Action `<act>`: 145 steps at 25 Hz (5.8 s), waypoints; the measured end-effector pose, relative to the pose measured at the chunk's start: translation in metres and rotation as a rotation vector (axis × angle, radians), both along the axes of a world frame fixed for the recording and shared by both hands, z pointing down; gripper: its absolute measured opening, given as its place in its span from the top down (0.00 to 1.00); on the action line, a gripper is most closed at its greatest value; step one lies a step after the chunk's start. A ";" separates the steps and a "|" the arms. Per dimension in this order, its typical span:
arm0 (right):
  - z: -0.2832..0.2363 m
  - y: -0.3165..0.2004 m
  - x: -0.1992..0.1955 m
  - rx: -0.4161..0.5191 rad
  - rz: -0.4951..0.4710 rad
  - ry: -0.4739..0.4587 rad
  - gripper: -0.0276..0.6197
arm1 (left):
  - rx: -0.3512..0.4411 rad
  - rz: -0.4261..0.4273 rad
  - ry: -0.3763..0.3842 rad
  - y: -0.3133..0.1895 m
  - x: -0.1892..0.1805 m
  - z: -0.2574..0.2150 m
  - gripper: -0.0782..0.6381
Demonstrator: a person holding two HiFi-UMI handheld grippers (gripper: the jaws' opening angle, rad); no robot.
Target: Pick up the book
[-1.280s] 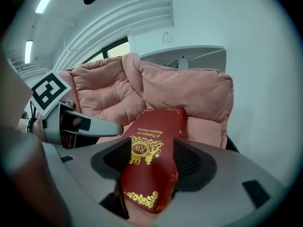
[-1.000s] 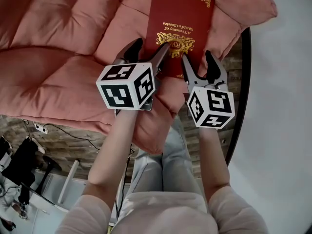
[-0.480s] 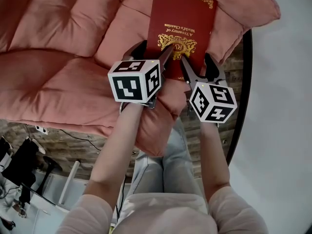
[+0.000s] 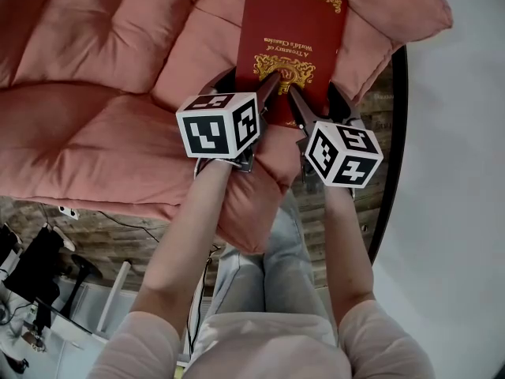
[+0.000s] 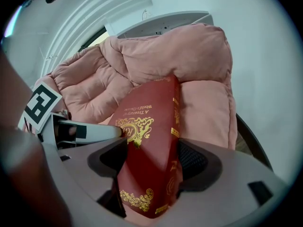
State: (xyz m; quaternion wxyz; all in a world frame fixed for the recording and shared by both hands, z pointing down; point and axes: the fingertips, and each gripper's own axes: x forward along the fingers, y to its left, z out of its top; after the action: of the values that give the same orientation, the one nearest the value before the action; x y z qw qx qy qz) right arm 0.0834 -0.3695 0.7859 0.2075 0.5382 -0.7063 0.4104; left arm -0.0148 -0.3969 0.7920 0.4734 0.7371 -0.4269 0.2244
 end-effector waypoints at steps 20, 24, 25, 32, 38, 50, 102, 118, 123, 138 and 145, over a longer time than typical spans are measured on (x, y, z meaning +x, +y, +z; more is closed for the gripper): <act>-0.040 -0.001 0.002 -0.006 0.022 -0.030 0.44 | 0.047 -0.071 -0.061 0.003 0.001 -0.043 0.47; -0.053 0.000 0.000 0.015 0.001 -0.018 0.44 | 0.056 -0.108 -0.062 0.006 -0.001 -0.055 0.47; -0.057 0.000 -0.001 0.025 -0.007 -0.014 0.44 | 0.062 -0.120 -0.059 0.007 -0.003 -0.059 0.47; -0.097 -0.001 -0.002 0.084 -0.044 0.000 0.44 | 0.120 -0.172 -0.050 0.010 -0.005 -0.099 0.47; -0.138 -0.001 -0.004 0.159 -0.062 0.018 0.44 | 0.183 -0.196 -0.027 0.011 -0.007 -0.139 0.47; -0.210 0.005 -0.016 0.242 -0.078 0.007 0.44 | 0.285 -0.214 -0.036 0.020 -0.020 -0.215 0.47; -0.481 0.041 -0.070 0.524 -0.166 0.000 0.44 | 0.584 -0.325 0.018 0.066 -0.075 -0.487 0.48; -0.496 0.065 -0.078 0.581 -0.123 0.006 0.44 | 0.638 -0.291 0.033 0.086 -0.084 -0.503 0.48; -0.497 0.086 -0.072 0.584 -0.132 -0.004 0.44 | 0.644 -0.301 0.021 0.108 -0.078 -0.505 0.48; -0.500 0.210 -0.028 0.594 -0.204 0.004 0.44 | 0.663 -0.371 0.033 0.239 -0.035 -0.506 0.49; -0.506 0.266 -0.006 0.596 -0.221 -0.009 0.44 | 0.666 -0.390 0.017 0.297 -0.012 -0.513 0.49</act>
State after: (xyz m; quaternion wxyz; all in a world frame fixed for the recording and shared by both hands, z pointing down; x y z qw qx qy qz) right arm 0.0778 -0.1035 0.2798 0.0807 0.4933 -0.8507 0.1629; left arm -0.0270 -0.0998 0.2791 0.2454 0.7571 -0.6048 -0.0269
